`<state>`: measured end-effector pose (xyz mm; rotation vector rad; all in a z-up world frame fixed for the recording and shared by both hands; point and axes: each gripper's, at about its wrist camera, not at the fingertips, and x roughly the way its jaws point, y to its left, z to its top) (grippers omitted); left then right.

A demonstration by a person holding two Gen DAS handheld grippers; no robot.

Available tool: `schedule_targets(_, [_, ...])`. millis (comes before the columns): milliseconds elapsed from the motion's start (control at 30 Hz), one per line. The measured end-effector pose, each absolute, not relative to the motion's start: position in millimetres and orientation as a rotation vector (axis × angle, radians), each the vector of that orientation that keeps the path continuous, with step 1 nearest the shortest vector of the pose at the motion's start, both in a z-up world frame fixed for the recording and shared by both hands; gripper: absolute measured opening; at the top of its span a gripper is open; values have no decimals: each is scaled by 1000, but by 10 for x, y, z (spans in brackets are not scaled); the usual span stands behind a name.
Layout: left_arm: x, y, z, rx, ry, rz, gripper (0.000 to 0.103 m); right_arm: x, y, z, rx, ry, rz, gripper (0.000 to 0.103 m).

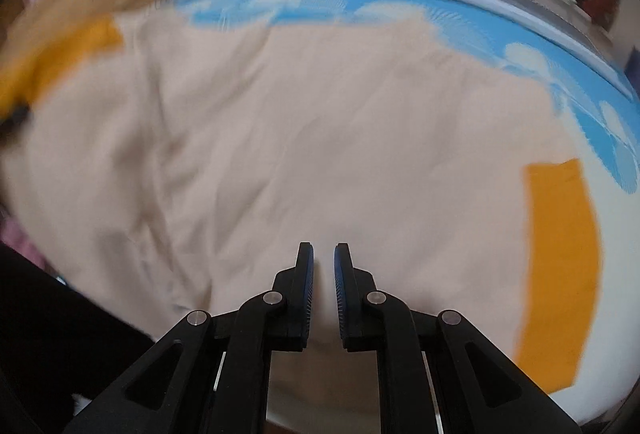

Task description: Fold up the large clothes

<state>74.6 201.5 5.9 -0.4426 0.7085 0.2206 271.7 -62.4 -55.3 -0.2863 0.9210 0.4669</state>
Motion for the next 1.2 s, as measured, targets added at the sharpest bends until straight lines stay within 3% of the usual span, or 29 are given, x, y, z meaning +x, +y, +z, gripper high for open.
schedule_targets(100, [812, 1804, 154, -405, 683, 192, 8, 2662, -1041, 92, -315, 753, 470, 16])
schedule_targets(200, [927, 1394, 310, -305, 638, 135, 6, 2491, -1568, 493, -369, 570, 399, 37])
schedule_targets(233, [971, 1225, 355, -273, 622, 105, 6, 2465, -1681, 521, -366, 545, 375, 39])
schedule_targets(500, [1431, -641, 327, -3, 642, -257, 5, 2409, -2735, 265, -118, 640, 199, 39])
schedule_targets(567, [1573, -992, 103, 4, 743, -356, 10, 2360, -2897, 257, -107, 644, 178, 39])
schedule_targets(633, [1724, -1186, -182, -35, 903, -453, 23, 2373, -3030, 211, -59, 679, 173, 40])
schedule_targets(700, [1779, -1169, -398, -112, 1065, -509, 23, 2423, -3132, 186, 12, 722, 189, 47])
schedule_targets(767, [1685, -992, -342, -171, 1089, -530, 24, 2515, -3185, 134, 92, 765, 221, 55])
schedule_targets(833, [1595, -738, -165, -192, 1079, -524, 40, 2667, -3232, 7, 153, 819, 266, 61])
schedule_targets(867, [1560, -633, -113, -200, 1072, -512, 42, 2735, -3197, -61, 179, 858, 297, 63])
schedule_targets(1067, [1556, 173, -61, -157, 1088, -263, 44, 3038, -2843, -529, 206, 1062, 363, 63])
schedule_targets(1200, [1534, 610, -350, -291, 1106, -128, 44, 3105, -2699, -822, 154, 1149, 287, 59])
